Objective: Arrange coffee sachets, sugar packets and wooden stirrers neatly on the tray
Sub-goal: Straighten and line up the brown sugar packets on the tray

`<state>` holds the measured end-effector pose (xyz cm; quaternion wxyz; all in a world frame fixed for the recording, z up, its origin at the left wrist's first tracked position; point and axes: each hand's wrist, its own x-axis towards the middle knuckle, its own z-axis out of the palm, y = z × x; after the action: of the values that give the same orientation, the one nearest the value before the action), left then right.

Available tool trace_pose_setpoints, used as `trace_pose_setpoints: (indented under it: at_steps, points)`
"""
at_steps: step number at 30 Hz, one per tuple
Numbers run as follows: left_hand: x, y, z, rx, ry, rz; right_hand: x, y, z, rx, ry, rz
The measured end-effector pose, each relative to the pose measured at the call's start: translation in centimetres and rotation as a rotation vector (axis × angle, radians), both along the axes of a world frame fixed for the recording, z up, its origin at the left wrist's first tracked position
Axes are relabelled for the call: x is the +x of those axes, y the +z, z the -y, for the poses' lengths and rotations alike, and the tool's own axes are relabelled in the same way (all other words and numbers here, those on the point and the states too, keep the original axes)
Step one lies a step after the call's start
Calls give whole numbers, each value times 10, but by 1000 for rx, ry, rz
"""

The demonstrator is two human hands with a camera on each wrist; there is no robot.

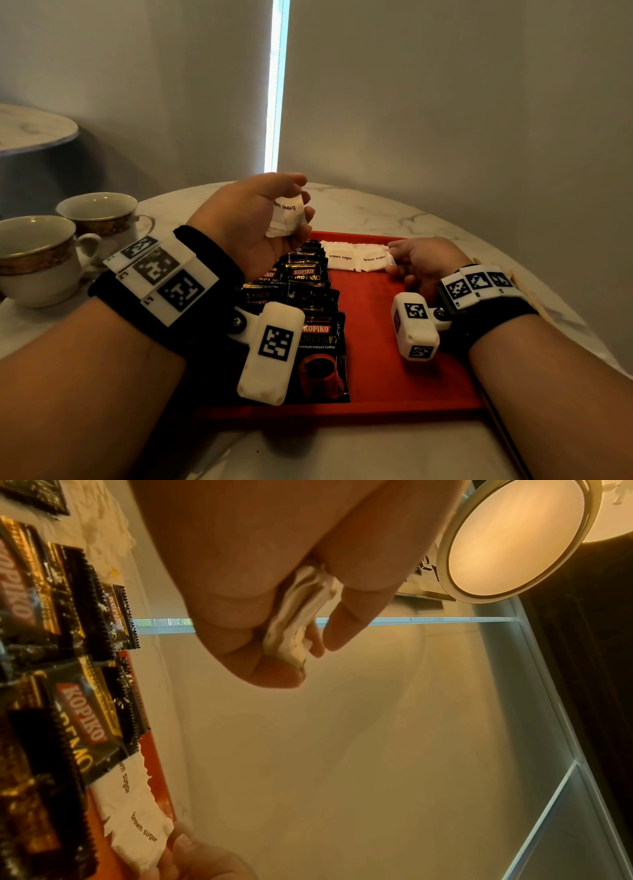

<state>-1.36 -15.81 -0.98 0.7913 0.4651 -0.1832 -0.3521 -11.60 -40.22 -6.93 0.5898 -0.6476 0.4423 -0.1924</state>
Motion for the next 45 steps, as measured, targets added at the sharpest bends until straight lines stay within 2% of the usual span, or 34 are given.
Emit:
trace_pose_setpoints:
  at_steps: [15, 23, 31, 34, 36, 41, 45]
  points:
    - [-1, 1, -2, -20, 11, -96, -4, 4, -7, -18, -24, -1]
    - [-2, 0, -1, 8, 13, -47, -4, 4, -6, -1, -60, 39]
    - [-5, -1, -2, 14, -40, 29, 1, 23, -18, 139, -24, 285]
    - [-7, 0, -3, 21, -40, 56, 0, 34, -33, 178, 49, 412]
    - [-8, 1, -3, 34, -40, 75, -3, 43, -46, 182, 170, 475]
    - [-8, 1, -2, 59, -23, 98, -9, 53, -80, 126, 481, 519]
    - [-8, 0, -3, 67, -20, 124, -6, 53, -95, 83, 551, 534]
